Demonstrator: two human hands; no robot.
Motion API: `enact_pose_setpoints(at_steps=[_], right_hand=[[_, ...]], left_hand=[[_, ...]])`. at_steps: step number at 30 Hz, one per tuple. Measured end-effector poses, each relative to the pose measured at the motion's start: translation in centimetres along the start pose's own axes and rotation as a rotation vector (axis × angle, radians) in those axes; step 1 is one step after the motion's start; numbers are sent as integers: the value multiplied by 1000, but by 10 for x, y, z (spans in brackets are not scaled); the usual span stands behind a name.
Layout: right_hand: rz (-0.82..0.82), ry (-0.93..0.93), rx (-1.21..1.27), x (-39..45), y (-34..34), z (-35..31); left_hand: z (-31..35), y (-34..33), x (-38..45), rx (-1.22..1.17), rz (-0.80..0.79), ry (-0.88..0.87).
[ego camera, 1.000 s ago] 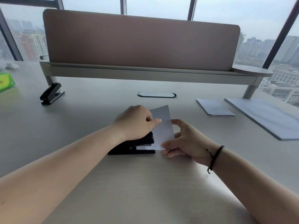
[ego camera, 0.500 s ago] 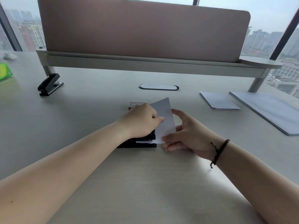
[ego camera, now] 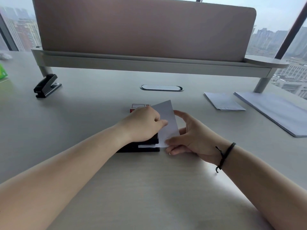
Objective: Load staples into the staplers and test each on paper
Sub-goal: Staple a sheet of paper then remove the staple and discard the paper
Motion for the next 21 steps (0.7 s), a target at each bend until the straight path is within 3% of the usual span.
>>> enact_pose_setpoints(at_steps=[16,21], right_hand=[[6,-7,-25,-1,-1,-2],[17,-7,-3,0,0,-1]], left_hand=[[3,-1,-2,-12,-30,32],[4,-7,-1,168,-95,91]])
Point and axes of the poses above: each hand's wrist, its own x-axis towards the middle knuckle, its own y-axis out of the back of the hand, z = x × y, the point moved 6 cm from there along x, towards the middle knuckle, and after that the axes turned 13 degrees about -x, right-handed, at the moved point
